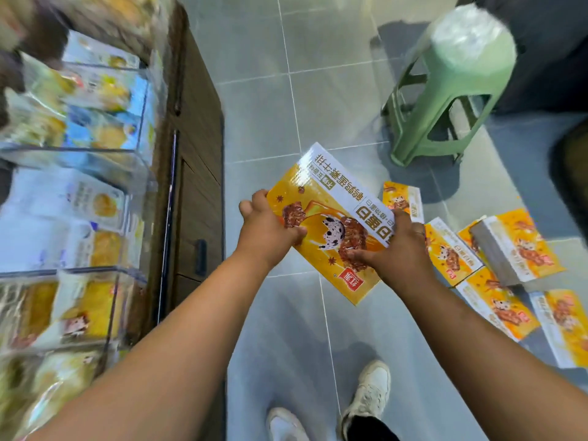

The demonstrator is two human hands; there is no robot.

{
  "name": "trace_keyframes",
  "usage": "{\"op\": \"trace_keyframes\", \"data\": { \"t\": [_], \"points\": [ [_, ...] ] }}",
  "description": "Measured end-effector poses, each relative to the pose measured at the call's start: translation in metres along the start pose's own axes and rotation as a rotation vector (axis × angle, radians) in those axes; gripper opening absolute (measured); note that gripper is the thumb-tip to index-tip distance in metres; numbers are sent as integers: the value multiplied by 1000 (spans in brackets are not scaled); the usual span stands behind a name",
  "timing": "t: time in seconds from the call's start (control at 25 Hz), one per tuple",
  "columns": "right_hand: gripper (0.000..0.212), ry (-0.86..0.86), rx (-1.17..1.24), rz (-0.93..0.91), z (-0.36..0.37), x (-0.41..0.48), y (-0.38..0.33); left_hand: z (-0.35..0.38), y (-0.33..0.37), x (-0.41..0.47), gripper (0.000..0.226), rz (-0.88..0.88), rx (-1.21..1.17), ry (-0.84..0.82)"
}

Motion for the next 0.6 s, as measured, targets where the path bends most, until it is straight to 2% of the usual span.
{"op": "trace_keyframes", "data": {
  "t": [0.12, 0.36, 0.6],
  "points": [
    [110, 18, 49, -28, -48, -55, -51, -50, 59, -58, 91, 36, -40, 29],
    [107, 185, 120, -156, -170, -172, -138, -131, 199, -174, 85, 263, -57, 148],
    [97, 320, 109, -269, -278, -266, -167, -145, 299, -270, 81, 423, -78, 193]
  ]
}}
Point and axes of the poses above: each hand's wrist, its own x-axis towards the middle knuckle, its own z-axis out of the palm, y = z × x, the point moved 7 cm from there along x, towards the middle knuckle, and after that the axes turned 14 degrees about -y, right-handed, at the moved point
